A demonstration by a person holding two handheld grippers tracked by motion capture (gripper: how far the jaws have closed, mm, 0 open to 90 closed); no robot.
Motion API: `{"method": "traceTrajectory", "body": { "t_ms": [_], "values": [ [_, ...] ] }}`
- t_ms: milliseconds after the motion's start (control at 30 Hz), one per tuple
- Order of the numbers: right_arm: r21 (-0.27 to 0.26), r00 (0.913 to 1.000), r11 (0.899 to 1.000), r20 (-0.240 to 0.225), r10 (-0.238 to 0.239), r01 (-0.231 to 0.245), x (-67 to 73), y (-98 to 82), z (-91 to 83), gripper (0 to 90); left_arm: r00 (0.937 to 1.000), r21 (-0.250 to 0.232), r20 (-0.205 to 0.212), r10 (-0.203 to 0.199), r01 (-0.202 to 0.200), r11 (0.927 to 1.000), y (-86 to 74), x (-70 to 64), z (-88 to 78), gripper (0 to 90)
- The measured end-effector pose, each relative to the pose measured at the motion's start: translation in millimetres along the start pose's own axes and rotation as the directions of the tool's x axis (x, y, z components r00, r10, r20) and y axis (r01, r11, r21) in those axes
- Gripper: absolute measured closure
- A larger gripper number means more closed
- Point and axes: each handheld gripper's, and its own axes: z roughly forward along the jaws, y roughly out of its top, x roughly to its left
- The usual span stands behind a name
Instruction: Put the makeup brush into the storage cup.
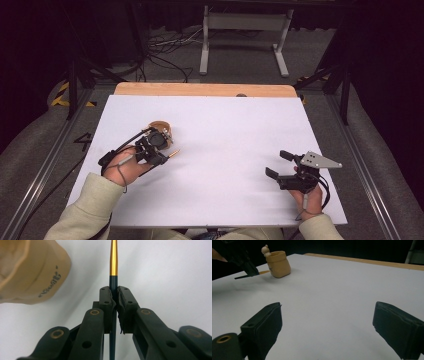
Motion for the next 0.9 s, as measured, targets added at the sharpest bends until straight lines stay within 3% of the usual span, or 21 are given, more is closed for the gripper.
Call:
{"method": "traceTrajectory", "body": {
  "t_ms": [267, 500, 633, 800, 900],
  "values": [
    [0.0, 1.0, 1.0, 0.0, -0.002, 0.002, -0.2, -0.1, 0.2, 9.0, 0.9997, -0.121, 0.02, -0.01, 0.013, 0.9926, -4.0, 0.5, -18.6, 82.8],
    [-0.002, 1.0, 1.0, 0.0, 0.003, -0.003, -0.2, 0.0, -0.1, 8.8, 0.9996, -0.186, 0.022, -0.017, 0.021, 0.9823, -5.3, 0.5, -29.0, 82.8],
    [-0.002, 1.0, 1.0, 0.0, 0.002, -0.002, -0.1, 0.0, -0.1, 8.7, 0.9994, -0.259, 0.015, -0.031, 0.034, 0.9654, -9.0, 2.0, -37.4, 82.8],
    [-0.002, 1.0, 1.0, 0.001, 0.001, -0.001, -0.2, 0.0, -0.2, 8.4, 0.9986, -0.353, 0.024, -0.048, 0.053, 0.934, -14.5, 2.3, -44.7, 82.8],
    [-0.004, 1.0, 1.0, 0.002, 0.0, 0.0, -0.1, 0.0, -0.1, 7.5, 0.9985, -0.388, 0.026, -0.049, 0.055, 0.92, -17.1, 3.0, -48.0, 82.8]
  ]
}}
